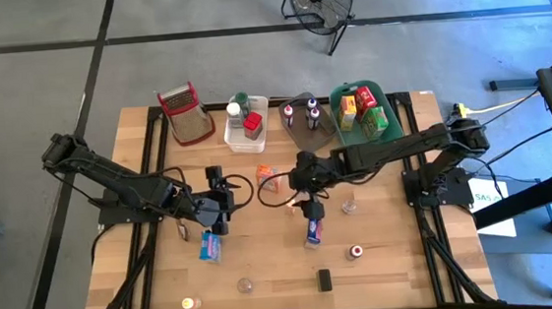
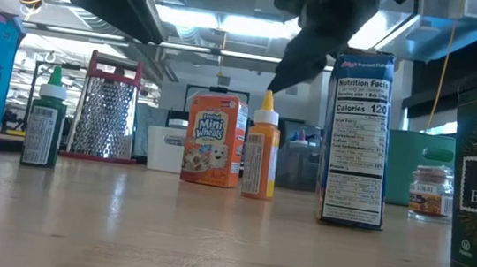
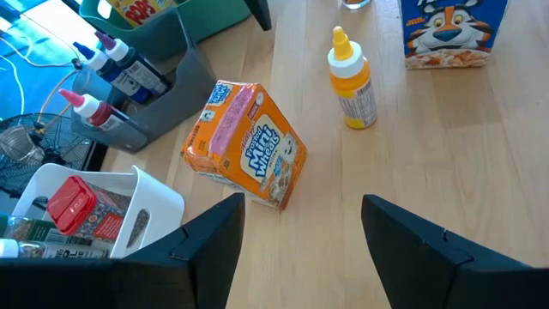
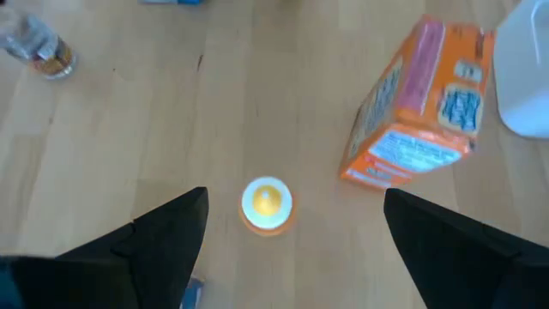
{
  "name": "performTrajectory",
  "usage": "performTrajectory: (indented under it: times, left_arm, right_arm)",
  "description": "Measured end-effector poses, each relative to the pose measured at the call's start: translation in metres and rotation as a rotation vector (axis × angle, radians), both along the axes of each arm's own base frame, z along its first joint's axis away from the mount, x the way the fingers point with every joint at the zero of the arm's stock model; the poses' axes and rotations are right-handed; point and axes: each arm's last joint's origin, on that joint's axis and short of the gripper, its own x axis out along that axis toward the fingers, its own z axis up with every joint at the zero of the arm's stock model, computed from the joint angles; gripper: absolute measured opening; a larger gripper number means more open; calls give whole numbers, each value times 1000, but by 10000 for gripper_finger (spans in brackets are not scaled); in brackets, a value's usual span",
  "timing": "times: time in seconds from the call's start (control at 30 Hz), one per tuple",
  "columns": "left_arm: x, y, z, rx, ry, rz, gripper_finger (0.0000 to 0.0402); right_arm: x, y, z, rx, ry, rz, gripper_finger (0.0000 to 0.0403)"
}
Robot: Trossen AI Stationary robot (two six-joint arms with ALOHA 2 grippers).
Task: Pick & Place Kitchen Items
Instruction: Put the top yellow food coloring bottle into the black bin
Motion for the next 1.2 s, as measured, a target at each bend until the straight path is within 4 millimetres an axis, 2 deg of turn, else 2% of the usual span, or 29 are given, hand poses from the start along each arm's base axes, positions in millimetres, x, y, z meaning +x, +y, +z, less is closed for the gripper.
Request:
performTrajectory:
  times: [0.2, 0.67, 1.0, 1.2]
  left_arm:
    - [0, 0, 0, 0, 0, 0, 230]
    - [1, 0, 1, 9, -3, -10, 232]
    - [1, 0, 1, 11, -5, -13, 232]
    - [1, 0, 1, 10, -3, -11, 231]
  right_arm:
    - [0, 3, -5, 66, 36, 42, 355]
    - [7, 3, -23, 27, 78, 85, 355]
    - [33, 7, -33, -12, 145, 140, 355]
    - [40, 4, -42, -15, 213, 131, 355]
